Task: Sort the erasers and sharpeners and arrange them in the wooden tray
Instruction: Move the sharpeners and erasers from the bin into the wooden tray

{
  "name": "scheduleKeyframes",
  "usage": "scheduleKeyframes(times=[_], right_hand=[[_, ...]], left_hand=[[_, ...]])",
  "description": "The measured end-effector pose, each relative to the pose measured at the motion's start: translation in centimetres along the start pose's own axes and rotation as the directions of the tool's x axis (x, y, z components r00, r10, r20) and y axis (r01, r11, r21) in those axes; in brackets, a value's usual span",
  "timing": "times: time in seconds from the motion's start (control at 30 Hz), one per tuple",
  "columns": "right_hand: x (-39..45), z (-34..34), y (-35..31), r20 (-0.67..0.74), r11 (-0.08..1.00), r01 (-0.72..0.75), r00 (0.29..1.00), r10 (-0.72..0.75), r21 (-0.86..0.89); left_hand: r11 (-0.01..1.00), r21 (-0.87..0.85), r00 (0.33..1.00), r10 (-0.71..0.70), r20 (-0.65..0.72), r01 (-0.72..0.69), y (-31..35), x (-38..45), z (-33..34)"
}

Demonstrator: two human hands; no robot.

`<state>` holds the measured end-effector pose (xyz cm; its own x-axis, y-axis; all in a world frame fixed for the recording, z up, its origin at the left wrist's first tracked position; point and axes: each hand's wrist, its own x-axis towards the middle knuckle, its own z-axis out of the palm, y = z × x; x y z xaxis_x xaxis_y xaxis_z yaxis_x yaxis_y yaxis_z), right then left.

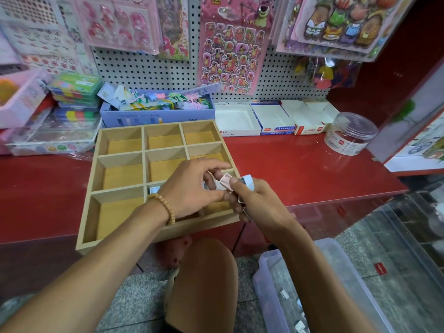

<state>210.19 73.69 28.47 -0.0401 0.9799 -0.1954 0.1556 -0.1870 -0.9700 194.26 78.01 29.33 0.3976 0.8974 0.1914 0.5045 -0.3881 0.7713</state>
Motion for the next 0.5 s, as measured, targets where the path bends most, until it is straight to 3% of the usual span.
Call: scheduleKeyframes(times=[0.13, 0.23, 0.3, 0.43, 0.5], right_hand=[[-0.2, 0.3, -0.2, -0.014, 1.000, -0.009, 1.000, 0.009, 0.029], [-0.3, -0.1, -0.1, -0.039, 0.999, -0.021, 0.999, 0.023, 0.039], [-0.3, -0.9, 0.1, -0.092, 0.998, -0.025, 0.995, 0.030, 0.061], [-0.2, -2.5, 0.9, -0.179, 0.996, -0.023, 0.983, 0.039, 0.089], [-0.2, -2.8, 1.3, -0.203, 0.995, -0.021, 0.978, 0.039, 0.094]], left_hand=[[0.999, 0.040, 0.992, 0.038, -0.119, -0.034, 0.5, -0.4, 0.5], [0.998, 0.039, 0.991, 0.057, -0.124, -0.052, 0.5, -0.4, 0.9], [0.997, 0.079, 0.996, 0.027, -0.084, -0.021, 0.1, -0.2, 0.9], [0.931, 0.365, 0.995, -0.050, 0.091, 0.013, -1.3, 0.4, 1.2], [0.903, 0.429, 0.987, -0.060, 0.147, -0.009, -1.5, 0.7, 1.7]])
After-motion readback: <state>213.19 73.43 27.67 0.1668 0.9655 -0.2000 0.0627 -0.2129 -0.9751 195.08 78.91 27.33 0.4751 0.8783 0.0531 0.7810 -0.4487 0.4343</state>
